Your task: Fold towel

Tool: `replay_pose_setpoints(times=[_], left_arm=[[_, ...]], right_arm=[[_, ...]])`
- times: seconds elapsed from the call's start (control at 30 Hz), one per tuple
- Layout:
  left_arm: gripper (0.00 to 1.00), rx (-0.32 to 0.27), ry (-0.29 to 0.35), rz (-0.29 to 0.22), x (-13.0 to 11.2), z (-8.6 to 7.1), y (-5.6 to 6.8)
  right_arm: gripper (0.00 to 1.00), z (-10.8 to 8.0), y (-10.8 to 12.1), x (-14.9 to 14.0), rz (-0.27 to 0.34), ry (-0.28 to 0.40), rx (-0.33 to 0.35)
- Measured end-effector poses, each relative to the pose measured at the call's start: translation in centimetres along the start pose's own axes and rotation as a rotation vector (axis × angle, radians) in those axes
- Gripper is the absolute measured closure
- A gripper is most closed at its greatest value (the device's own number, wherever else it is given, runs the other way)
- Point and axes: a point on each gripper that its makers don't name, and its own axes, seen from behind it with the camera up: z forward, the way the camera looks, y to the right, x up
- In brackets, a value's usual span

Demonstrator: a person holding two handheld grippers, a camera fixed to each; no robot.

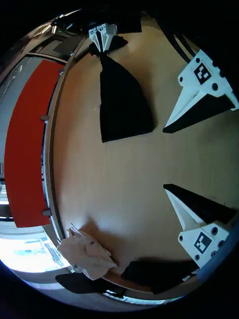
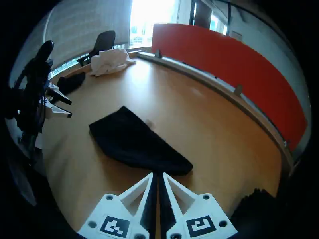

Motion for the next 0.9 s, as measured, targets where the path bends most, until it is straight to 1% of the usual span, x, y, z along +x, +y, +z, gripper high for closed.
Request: replay_pose_setpoints(times=[0.2, 0.4, 0.7, 0.9], left_arm=[[0.06, -0.002, 0.003, -0.004, 0.2, 0.0, 0.1], [0.06, -0.003, 0.008, -0.004, 0.4, -0.3, 0.2], [0.06, -0.003, 0.012, -0.005, 0.4, -0.6, 0.4], [0.06, -0.004, 0.011, -0.005, 0.3, -0.7, 0.5]], right_arm=[[0.93, -1.6, 0.4, 2.8, -0.04, 0.05, -0.012], [0.93, -3.0, 0.9, 4.5, -0.071, 0.079, -0.021], [0.93, -4.7, 1.3, 5.4, -0.093, 0.095, -0.027], [0.93, -4.9, 1.4, 5.2, -0.102, 0.088, -0.03]])
